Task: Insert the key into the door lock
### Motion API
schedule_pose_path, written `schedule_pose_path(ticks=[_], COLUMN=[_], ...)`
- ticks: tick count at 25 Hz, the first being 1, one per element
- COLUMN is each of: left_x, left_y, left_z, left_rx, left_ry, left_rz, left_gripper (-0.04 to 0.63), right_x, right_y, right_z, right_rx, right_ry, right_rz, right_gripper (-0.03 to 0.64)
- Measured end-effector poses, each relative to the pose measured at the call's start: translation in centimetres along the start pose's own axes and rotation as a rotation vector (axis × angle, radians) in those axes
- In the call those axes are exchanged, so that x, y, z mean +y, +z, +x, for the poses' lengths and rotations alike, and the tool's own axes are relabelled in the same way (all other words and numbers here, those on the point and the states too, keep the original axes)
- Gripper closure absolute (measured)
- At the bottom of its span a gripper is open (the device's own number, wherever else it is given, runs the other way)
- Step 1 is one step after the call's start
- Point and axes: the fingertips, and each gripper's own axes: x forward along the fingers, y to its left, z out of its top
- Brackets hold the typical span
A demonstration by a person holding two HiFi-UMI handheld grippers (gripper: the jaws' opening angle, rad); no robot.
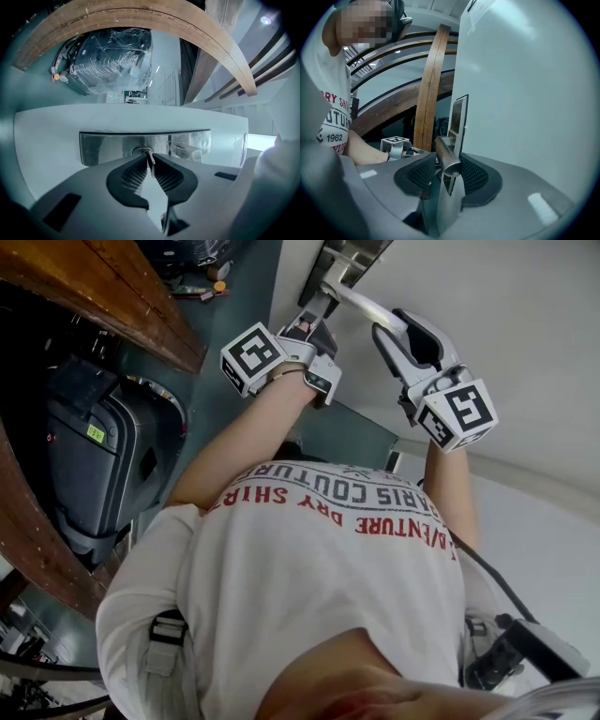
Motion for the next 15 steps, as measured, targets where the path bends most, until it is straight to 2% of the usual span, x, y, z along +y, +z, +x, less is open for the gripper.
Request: schedule_pose_path(ticks=[2, 4, 6, 9, 11, 13, 15], left_x=[0.2, 0.5, 0.6, 0.0, -2.0, -5.3, -9.4], left_y=[-0.2, 0.2, 0.7, 0.8, 0.3, -1.2, -3.6], left_z=[0.3, 0.4, -0.3, -3.1, -5.5, -8.1, -10.8], left_rx=[0.024, 0.051, 0.084, 0.135, 0.201, 0.294, 0.384], left_ry=[-0.012, -0.004, 0.016, 0.048, 0.040, 0.006, -0.054], left_rz=[0.018, 0.060, 0.134, 0.286, 0.427, 0.635, 0.863], left_gripper=[0.571, 0.528, 0.490, 0.480, 0.480, 0.484, 0.540], right_x=[-0.3, -1.1, -1.9, -2.3, -0.9, 2.1, 5.8], right_y=[-0.1, 0.0, 0.3, 1.4, 2.2, 2.7, 3.0], right_z=[0.2, 0.8, 0.7, -1.4, -2.9, -4.1, -5.6], right_rx=[0.009, 0.010, 0.006, -0.020, -0.040, -0.047, -0.044], right_ry=[-0.014, -0.038, -0.085, -0.165, -0.145, -0.073, -0.019], right_rz=[0.002, 0.003, -0.006, -0.013, 0.017, 0.050, 0.063], right_gripper=[0.466, 0.465, 0.428, 0.427, 0.428, 0.430, 0.442])
